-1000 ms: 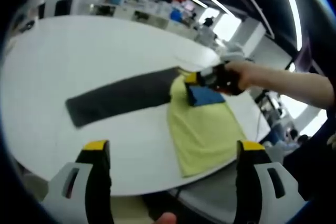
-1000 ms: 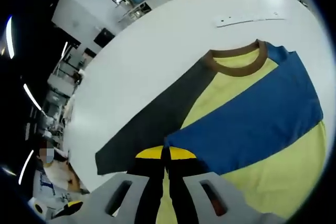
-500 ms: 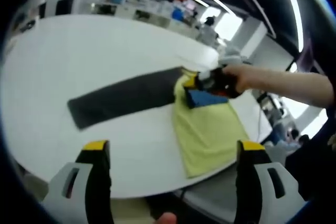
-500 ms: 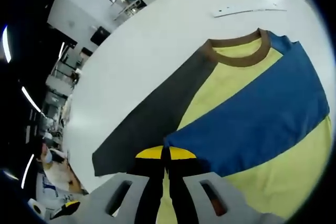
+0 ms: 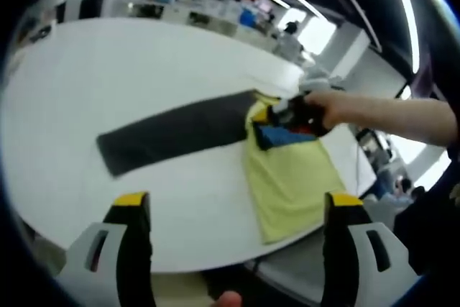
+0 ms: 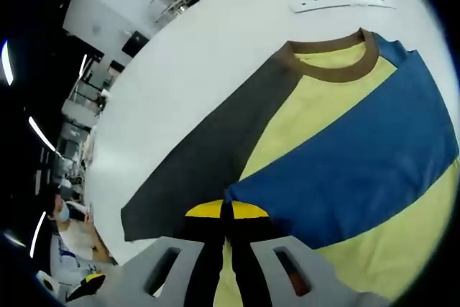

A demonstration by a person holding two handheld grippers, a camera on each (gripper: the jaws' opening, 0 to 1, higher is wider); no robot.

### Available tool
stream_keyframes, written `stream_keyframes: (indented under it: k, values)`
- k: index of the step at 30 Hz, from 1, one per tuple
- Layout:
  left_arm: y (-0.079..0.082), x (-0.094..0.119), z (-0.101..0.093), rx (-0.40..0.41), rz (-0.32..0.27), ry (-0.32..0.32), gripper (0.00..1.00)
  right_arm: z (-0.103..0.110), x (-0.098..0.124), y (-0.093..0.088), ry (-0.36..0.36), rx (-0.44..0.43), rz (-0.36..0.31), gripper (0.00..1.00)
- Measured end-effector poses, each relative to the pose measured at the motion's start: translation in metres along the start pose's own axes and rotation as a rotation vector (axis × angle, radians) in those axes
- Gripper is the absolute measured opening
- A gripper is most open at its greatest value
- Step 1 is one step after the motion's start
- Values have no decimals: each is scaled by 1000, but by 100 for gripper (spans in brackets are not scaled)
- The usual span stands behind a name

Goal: Fold the garment on the visible template until the final outline fits inside the template.

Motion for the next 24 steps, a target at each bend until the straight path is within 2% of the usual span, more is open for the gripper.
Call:
stream_keyframes:
  k: [14,20,24]
  values:
    - [2,-5,3,-4,8,8,96,2,-9,-2,38,-10,31,5]
    - [3,-4,2,-8,9,8,96,3,-8,-3,52,-6,38,5]
    - [7,-3,-1,-15,3,6,96,6,-1,-2,87,6,41,5]
Point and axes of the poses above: the point that each gripper's makers call its tool centre point, and the gripper's own axes: x roughly backward along the fingers, z roughly to its left, y roughly out of its top, the point moved 7 cm from there along x, roughly backward along the fingers, and after that the axes turned 3 degrees about -x, right-handed, at the moved point
